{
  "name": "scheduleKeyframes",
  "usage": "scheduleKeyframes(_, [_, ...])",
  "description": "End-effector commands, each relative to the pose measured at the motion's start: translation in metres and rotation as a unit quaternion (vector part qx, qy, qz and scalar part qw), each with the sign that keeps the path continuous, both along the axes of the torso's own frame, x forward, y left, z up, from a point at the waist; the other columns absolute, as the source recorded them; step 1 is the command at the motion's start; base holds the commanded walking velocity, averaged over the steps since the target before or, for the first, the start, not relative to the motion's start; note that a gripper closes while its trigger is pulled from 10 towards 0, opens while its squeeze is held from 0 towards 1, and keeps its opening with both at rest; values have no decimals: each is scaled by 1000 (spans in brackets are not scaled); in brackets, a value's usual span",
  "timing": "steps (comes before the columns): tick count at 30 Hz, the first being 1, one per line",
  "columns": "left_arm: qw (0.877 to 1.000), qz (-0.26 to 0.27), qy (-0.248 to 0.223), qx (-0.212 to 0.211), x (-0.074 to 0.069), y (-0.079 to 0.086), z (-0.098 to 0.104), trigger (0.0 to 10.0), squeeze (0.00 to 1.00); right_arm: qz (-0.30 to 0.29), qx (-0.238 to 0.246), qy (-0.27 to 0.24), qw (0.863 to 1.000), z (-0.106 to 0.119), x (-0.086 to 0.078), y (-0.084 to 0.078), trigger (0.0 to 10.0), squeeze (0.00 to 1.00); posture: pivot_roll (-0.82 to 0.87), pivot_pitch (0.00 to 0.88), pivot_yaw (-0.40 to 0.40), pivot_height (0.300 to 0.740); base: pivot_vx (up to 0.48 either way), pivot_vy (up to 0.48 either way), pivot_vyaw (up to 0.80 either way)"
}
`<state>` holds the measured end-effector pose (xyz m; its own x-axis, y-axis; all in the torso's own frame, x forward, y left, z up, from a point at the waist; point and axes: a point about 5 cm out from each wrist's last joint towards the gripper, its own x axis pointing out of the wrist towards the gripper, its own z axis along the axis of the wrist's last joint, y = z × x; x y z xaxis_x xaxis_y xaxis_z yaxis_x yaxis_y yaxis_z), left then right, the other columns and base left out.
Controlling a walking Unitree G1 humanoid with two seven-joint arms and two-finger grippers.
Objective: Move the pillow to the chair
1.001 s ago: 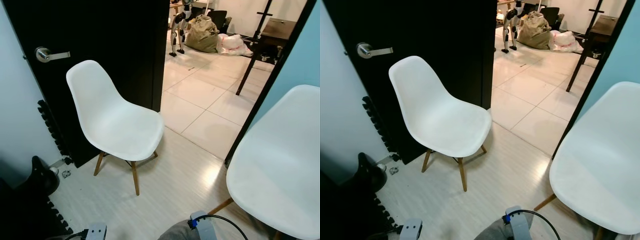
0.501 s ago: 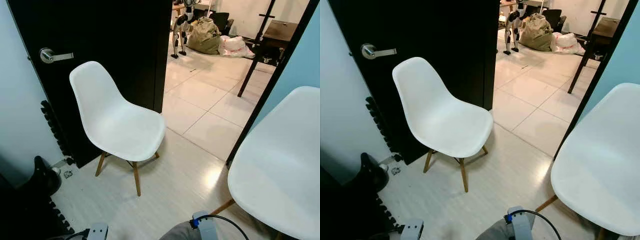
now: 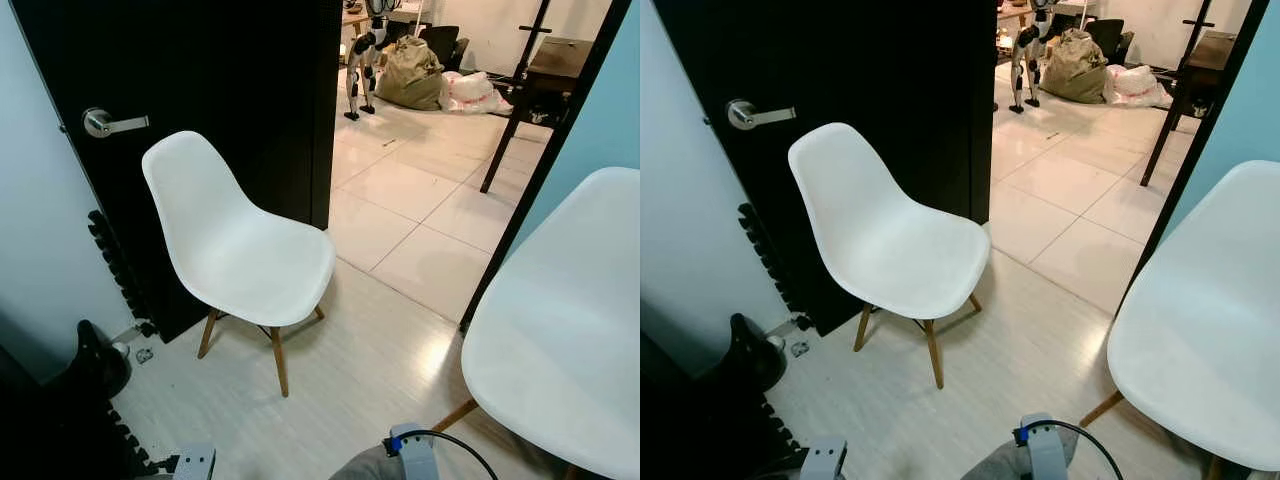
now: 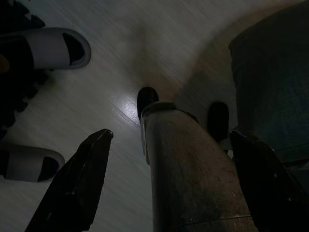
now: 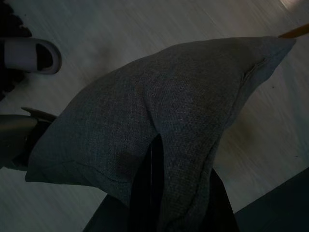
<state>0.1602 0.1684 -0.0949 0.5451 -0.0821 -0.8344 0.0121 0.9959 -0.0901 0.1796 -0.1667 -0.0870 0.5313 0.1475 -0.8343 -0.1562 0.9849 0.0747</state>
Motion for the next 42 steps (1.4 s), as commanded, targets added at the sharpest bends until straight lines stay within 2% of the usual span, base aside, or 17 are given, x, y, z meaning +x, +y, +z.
scheduleKeyframes(1, [1000, -9, 10, -1, -3, -3, -2, 10000, 0, -11, 0, 2, 1000, -1, -1, -2, 10000, 0, 16, 0, -7, 740, 0, 0, 0])
scheduleKeyframes(14, [1000, -2, 4, -6, 2, -5, 0, 10000, 0, -7, -7, 5, 1000, 0, 0, -3, 10000, 0, 27, 0, -18, 740, 0, 0, 0])
scheduleKeyframes(33, [1000, -3, -19, -6, 18, -6, 7, 10000, 0, -12, -8, 5, 1000, 2, 5, -3, 10000, 0, 22, 0, -5, 740, 0, 0, 0])
scheduleKeyframes(42, [1000, -1, -22, -7, 21, -7, 8, 10000, 0, -4, -3, -4, 1000, 5, 12, -2, 10000, 0, 29, 0, -16, 740, 262, 0, 0])
